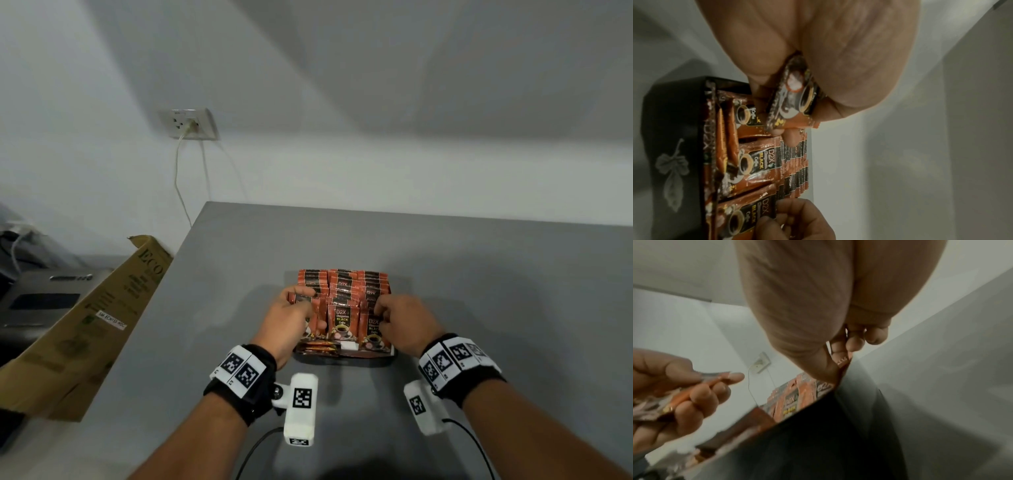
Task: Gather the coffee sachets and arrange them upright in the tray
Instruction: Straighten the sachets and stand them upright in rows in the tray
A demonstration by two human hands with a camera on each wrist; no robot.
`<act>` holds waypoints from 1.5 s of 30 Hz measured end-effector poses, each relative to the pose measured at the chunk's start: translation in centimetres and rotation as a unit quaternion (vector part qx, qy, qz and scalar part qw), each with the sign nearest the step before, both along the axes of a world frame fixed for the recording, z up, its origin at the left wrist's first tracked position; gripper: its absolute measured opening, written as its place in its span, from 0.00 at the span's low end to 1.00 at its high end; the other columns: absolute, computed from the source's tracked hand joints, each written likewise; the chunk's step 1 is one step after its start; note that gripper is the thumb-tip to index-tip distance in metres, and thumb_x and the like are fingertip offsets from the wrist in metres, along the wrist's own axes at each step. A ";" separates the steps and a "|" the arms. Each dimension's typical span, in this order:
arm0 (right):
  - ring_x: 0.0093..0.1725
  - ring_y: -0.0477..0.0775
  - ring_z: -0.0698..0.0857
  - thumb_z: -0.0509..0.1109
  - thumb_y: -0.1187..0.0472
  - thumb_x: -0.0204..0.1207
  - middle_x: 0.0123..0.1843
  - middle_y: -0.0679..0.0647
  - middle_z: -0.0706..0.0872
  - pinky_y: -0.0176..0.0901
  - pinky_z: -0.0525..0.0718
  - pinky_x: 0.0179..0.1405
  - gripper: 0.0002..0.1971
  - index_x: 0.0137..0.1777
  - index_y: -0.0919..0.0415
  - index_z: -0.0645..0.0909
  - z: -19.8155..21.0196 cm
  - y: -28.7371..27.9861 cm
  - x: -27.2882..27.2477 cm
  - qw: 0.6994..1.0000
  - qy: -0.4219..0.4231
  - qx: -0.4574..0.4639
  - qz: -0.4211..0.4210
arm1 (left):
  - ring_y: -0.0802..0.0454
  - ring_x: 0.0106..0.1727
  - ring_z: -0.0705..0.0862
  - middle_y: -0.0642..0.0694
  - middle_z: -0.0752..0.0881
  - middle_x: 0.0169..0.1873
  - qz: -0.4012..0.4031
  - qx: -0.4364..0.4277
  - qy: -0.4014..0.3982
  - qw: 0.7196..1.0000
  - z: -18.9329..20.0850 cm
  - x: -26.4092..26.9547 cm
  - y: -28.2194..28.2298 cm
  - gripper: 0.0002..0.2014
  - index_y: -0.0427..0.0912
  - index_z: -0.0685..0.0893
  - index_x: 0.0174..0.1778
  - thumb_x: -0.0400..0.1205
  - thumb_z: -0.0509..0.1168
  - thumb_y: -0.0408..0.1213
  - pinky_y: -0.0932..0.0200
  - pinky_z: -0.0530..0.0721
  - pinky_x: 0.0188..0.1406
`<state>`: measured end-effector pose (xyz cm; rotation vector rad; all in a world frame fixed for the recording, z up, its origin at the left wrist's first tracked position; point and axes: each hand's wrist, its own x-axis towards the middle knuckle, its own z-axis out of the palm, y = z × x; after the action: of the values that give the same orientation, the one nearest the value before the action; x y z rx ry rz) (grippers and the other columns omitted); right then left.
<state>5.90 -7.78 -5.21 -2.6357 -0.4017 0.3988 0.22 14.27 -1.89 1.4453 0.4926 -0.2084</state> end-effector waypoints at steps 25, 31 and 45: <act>0.45 0.43 0.85 0.67 0.71 0.80 0.45 0.41 0.83 0.32 0.84 0.49 0.12 0.52 0.55 0.87 2.3 4.2 -0.6 0.998 0.008 0.052 0.038 | 0.46 0.39 0.88 0.40 0.88 0.40 0.043 0.047 -0.019 0.998 -0.2 0.2 1.2 0.11 0.37 0.81 0.50 0.79 0.57 0.23 0.49 0.85 0.39; 0.44 0.49 0.86 0.67 0.71 0.76 0.44 0.47 0.86 0.49 0.89 0.49 0.11 0.46 0.53 0.82 0.5 4.5 -0.8 0.999 -0.011 0.031 0.018 | 0.41 0.50 0.90 0.41 0.90 0.46 -0.005 0.143 -0.037 0.989 -0.9 -0.7 1.6 0.11 0.41 0.83 0.50 0.75 0.68 0.24 0.39 0.89 0.55; 0.34 0.41 0.88 0.74 0.61 0.79 0.35 0.46 0.90 0.43 0.88 0.40 0.06 0.42 0.50 0.87 4.2 3.9 -0.6 0.972 -0.005 0.230 -0.037 | 0.55 0.51 0.89 0.52 0.89 0.51 -0.183 0.237 -0.106 0.948 -1.2 -0.8 0.7 0.28 0.59 0.78 0.59 0.68 0.80 0.34 0.50 0.88 0.56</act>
<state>5.28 -3.90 -1.06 -2.1926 -0.3494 0.2339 -0.61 14.95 -3.13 2.0049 0.0905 -0.2350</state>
